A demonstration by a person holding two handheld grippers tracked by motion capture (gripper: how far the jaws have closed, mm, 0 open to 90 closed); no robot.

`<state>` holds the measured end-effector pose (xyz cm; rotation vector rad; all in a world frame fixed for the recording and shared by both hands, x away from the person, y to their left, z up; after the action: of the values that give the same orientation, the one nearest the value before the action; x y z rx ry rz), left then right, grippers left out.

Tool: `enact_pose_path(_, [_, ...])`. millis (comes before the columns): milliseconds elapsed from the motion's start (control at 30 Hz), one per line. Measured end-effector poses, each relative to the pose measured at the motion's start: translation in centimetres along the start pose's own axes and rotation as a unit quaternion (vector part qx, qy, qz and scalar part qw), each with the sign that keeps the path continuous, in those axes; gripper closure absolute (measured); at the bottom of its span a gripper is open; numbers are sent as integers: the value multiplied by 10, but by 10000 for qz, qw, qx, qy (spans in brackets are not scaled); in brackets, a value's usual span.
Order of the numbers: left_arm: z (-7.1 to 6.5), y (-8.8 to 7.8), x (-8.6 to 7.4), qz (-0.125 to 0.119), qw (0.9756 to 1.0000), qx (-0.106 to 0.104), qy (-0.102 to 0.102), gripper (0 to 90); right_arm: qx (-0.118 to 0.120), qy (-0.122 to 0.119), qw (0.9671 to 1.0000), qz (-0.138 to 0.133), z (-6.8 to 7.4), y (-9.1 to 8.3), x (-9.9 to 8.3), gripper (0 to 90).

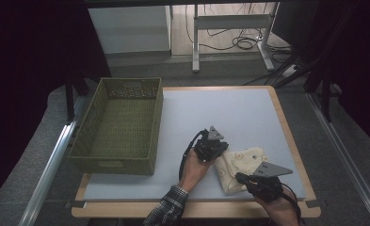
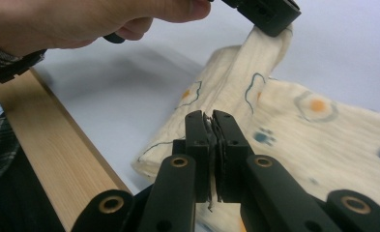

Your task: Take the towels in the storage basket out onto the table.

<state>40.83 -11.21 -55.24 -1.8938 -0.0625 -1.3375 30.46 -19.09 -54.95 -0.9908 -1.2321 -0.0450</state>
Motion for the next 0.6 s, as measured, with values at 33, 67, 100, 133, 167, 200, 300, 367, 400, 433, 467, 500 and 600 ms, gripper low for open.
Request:
enact_pose_path(33, [-2,2,2,1,10000,-20,17,863,-15,32,10000,-4,-3,-2,-1,863])
enact_pose_path(67, [-4,5,5,-17,10000,-25,51,863,-31,54,10000,-11,-5,-5,-3,863])
enact_pose_path(100, [-7,7,7,-14,10000,-28,82,862,-68,81,9999,-22,-8,-7,-4,863])
enact_pose_path(133, [-9,9,10,-24,9999,-33,113,862,-101,104,9999,-30,-11,-10,-5,863])
enact_pose_path(167, [-11,11,13,-42,9999,-46,131,862,-129,128,9998,-44,-14,-12,-6,863])
enact_pose_path(200, [-13,13,16,-55,9999,-65,137,862,-153,156,9997,-58,-16,-15,-7,863])
enact_pose_path(300, [-20,21,26,-81,9997,-97,230,861,-242,221,9994,-92,-24,-23,-9,863])
enact_pose_path(367, [-23,26,30,-63,9996,-113,259,861,-302,254,9992,-102,-30,-27,-10,863])
enact_pose_path(400, [-25,29,32,-70,9995,-124,267,861,-330,277,9990,-101,-32,-29,-11,863])
enact_pose_path(433, [-27,32,34,-36,9994,-136,306,861,-363,292,9989,-98,-35,-31,-13,863])
enact_pose_path(467, [-29,36,36,-60,9994,-148,301,860,-400,310,9987,-89,-38,-33,-14,863])
enact_pose_path(500, [-30,38,37,-33,9992,-149,356,860,-425,336,9985,-82,-41,-34,-16,863])
enact_pose_path(600, [-35,47,42,-39,9992,-180,362,860,-498,417,9979,-49,-49,-37,-22,863])
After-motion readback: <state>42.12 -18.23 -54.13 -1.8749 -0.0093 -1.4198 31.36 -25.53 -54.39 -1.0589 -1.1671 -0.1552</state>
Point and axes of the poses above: each handheld gripper's, and its own axes: y roughly forward along the jaws, x roughly out of its top, z roughly to its left, the point moved 10 cm from there along y, roughly forward along the jaws, and after that the axes turned 2 degrees about -y, right-handed, at the moved point
